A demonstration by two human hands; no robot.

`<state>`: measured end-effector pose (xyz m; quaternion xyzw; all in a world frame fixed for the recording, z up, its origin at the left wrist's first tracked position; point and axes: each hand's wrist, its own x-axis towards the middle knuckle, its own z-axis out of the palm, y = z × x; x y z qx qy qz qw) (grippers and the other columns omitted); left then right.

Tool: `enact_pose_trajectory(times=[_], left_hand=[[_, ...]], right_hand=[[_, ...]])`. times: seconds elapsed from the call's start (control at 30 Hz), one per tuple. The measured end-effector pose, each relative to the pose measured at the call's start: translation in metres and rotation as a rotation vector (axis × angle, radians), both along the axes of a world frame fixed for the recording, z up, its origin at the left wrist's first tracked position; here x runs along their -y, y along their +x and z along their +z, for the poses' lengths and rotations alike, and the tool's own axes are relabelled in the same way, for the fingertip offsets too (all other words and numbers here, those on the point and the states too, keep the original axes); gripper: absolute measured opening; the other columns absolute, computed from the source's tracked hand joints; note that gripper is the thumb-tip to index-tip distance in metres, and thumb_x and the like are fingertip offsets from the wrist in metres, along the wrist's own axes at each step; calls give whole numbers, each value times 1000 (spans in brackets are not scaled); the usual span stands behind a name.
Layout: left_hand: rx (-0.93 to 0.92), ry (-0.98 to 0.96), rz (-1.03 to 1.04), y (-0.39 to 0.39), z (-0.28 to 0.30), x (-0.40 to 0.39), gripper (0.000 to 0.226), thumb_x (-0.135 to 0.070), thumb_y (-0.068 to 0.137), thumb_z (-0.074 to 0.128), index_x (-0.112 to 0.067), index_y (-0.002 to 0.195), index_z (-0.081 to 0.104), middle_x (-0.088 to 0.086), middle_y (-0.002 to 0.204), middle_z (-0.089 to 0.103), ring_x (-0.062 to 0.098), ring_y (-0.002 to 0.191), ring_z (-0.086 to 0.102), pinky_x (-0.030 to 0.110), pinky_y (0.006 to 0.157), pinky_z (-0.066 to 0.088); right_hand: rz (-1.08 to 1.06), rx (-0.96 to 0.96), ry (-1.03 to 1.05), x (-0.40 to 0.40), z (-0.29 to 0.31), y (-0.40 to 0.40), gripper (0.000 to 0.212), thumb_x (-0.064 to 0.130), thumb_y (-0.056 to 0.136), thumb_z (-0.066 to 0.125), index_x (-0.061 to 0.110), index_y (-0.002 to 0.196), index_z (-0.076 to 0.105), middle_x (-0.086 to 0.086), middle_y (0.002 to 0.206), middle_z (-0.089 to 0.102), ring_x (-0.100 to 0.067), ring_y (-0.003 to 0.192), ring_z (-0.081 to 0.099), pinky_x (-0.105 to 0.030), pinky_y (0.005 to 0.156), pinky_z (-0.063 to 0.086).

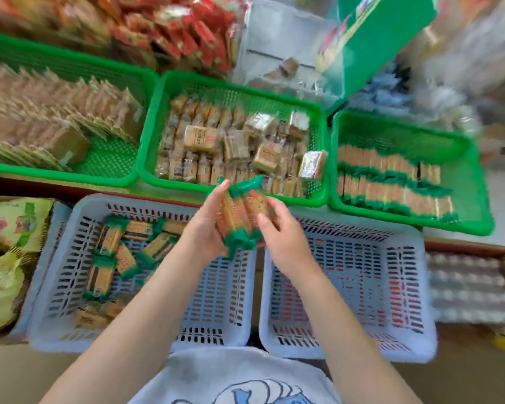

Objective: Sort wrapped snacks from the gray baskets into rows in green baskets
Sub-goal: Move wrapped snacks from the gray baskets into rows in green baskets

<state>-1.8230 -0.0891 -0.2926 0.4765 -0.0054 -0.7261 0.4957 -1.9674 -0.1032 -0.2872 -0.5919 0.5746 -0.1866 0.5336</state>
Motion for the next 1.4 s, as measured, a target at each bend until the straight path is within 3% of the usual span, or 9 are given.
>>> enact_pose_trajectory(times=[0.23, 0.43, 0.6, 0.67, 0.8, 1.0, 1.2, 1.3, 1.4], left_hand=[[171, -130, -252, -128, 33, 54, 63, -45, 82, 66, -2, 128, 62, 17, 117, 69, 32, 103, 68, 41, 91, 55], [145, -126, -365, -248, 22, 111, 53, -53, 100, 46, -10, 127, 62, 13, 124, 70, 29, 119, 64, 39, 97, 51], [1473, -370, -501, -275, -37, 144, 56, -34, 99, 57, -15, 149, 40, 7, 156, 36, 22, 147, 28, 36, 120, 21], [1693, -215, -599, -264, -62, 149, 69, -38, 100, 54, -14, 157, 24, 10, 166, 13, 25, 154, 7, 44, 125, 9], [1747, -168, -835, -246, -95, 147, 76, -49, 102, 42, -17, 161, 5, 2, 168, -9, 20, 154, -12, 44, 125, 8], [1767, -174, -855, -242, -99, 143, 70, -49, 104, 34, -24, 160, -1, -5, 166, -18, 15, 152, -19, 42, 125, 2], [1761, -161, -876, -244, -97, 144, 70, -50, 105, 32, -25, 161, -3, -7, 165, -21, 13, 151, -22, 40, 124, -2], [1712, -175, -868, -244, -95, 144, 70, -48, 104, 36, -27, 160, 0, -9, 166, -19, 12, 151, -21, 40, 123, -1], [1525, -202, -835, -237, -79, 147, 61, -45, 104, 43, -23, 158, 23, -6, 168, 0, 15, 154, -8, 45, 124, 10]], right_hand=[[-127, 111, 93, 22, 36, -116, 73, 65, 89, 55, 31, 151, 34, 21, 136, 54, 2, 123, 53, -13, 91, 42], [-271, 88, 125, 60, 30, -235, 24, 47, 92, 67, 49, 107, 48, 20, 110, 61, -4, 102, 62, -38, 91, 55], [-423, 33, 119, 118, 9, -314, 22, 41, 97, 61, 32, 113, 49, 15, 103, 57, -2, 91, 56, -33, 80, 45], [-397, -10, 127, 153, -1, -325, 30, 43, 96, 61, 27, 118, 49, 5, 108, 60, -12, 90, 61, -38, 77, 54], [-274, -127, 120, 227, -30, -301, 46, 54, 90, 62, 21, 119, 48, -3, 110, 63, -25, 83, 67, -33, 59, 50], [-176, -273, -21, 295, -74, -224, 74, 53, 89, 65, 3, 138, 41, -16, 136, 54, -32, 125, 53, -39, 102, 44], [-23, -248, -13, 285, -98, -221, 61, 45, 91, 66, 11, 137, 46, -10, 137, 47, -24, 120, 49, -30, 96, 40], [-60, -154, 29, 270, -88, -234, 51, 45, 93, 63, 15, 131, 49, -4, 126, 55, -23, 108, 61, -45, 94, 54], [-32, -146, 45, 242, -61, -241, 29, 41, 96, 59, 18, 114, 56, -1, 108, 63, -21, 90, 69, -45, 86, 58]])
